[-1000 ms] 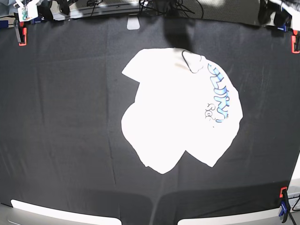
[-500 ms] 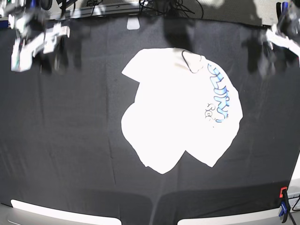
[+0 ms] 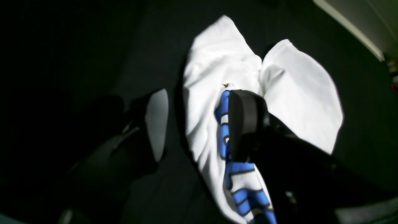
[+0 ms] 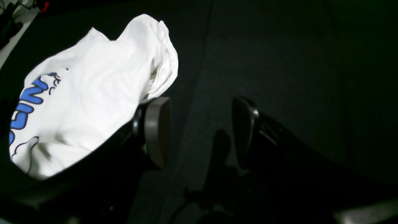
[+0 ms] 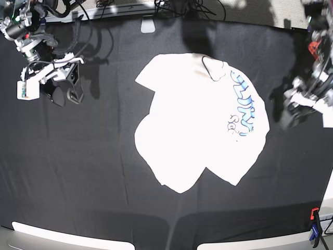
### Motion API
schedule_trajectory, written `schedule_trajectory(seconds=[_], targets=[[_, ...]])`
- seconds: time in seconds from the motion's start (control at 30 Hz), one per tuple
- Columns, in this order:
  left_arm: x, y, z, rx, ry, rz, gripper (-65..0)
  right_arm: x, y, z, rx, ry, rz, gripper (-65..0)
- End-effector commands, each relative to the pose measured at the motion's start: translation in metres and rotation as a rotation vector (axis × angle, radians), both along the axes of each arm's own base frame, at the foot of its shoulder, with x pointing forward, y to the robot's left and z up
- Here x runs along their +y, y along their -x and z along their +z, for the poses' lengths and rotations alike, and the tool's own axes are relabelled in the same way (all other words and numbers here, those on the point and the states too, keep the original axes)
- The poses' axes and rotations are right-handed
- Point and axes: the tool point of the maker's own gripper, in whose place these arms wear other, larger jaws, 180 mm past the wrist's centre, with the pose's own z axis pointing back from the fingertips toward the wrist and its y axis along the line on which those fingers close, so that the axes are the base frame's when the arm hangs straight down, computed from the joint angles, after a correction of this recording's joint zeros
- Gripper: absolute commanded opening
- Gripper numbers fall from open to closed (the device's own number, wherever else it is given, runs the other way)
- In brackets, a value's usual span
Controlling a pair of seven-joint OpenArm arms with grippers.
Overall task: Layout the t-shirt on the table in an organized manner, then fold the t-shirt properly
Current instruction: 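Move the left gripper to the white t-shirt's printed edge and grasp it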
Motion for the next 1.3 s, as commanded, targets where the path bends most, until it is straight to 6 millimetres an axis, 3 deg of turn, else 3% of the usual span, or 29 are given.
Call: schedule_trajectory(seconds=[0.0,0.1,0.23,0.43,0.7,0.93,1.27], targets=[[-0.004,-0.012,0.014,-0.062,0.009,-0.027,-36.7,0.001,-0.004,0.012,-0.045,-0.001,0.013,-34.3],[-0.019,-0.030,0.005,-0.060,0.009,-0.096,-36.7,0.002,-0.004,0.012,-0.046,-0.002,0.014,-34.3],[-0.030,-0.054,-0.026,0.021,-0.030,-0.134,-36.6,0.002,-0.004,0.012,-0.045,-0.003,0.014,-34.3],[-0.021,-0.080,-0.041,0.093,-0.011,-0.130,-36.6,0.002,-0.003,0.011,-0.041,-0.001,0.015,-34.3],[0.012,-0.079,-0.040,0.131,-0.136,-0.120,-36.6,0.002,-0.003,0.010,-0.035,0.003,0.015,-34.3],[-0.006,-0.062,-0.049,0.203,-0.018,-0.183,-36.6,0.006,-0.001,0.007,-0.034,-0.032,-0.009,-34.3],[-0.006,-0.052,-0.063,0.161,-0.048,-0.152,-36.7,0.015,0.003,0.002,-0.035,-0.099,-0.057,-34.3]])
